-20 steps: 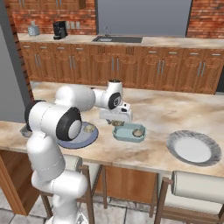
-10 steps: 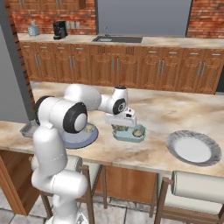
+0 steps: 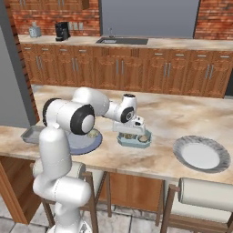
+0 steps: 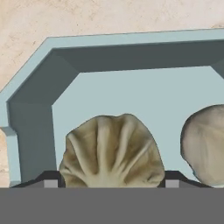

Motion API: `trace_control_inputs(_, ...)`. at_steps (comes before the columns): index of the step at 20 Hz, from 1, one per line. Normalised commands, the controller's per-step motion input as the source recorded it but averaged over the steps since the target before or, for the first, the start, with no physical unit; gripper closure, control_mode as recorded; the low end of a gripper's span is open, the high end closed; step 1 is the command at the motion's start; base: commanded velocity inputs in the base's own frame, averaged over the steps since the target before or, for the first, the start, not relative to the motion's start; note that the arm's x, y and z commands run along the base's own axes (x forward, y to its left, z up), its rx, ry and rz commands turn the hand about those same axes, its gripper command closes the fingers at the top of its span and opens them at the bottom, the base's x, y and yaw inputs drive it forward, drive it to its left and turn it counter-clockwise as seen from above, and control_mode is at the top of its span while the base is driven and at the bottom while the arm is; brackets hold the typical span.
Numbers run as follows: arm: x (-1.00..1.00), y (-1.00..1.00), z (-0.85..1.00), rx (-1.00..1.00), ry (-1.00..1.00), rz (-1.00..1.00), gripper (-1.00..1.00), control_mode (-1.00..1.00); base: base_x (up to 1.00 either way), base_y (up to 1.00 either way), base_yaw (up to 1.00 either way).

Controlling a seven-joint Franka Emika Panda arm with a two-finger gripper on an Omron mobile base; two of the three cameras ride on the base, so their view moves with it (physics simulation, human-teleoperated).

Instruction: Place two dumplings into each of the tupperware containers and then place the containers in the fridge.

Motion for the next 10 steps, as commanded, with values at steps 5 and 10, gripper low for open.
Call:
trace_control_inputs(5,0.21,0.0,0.0,0.0,0.0,0.0,1.0,-1.0,0.0,0.0,0.0)
trace_control_inputs(10,0.16,-0.07,0.0,0.0,0.0,0.0,1.0,-1.0,0.0,0.0,0.0)
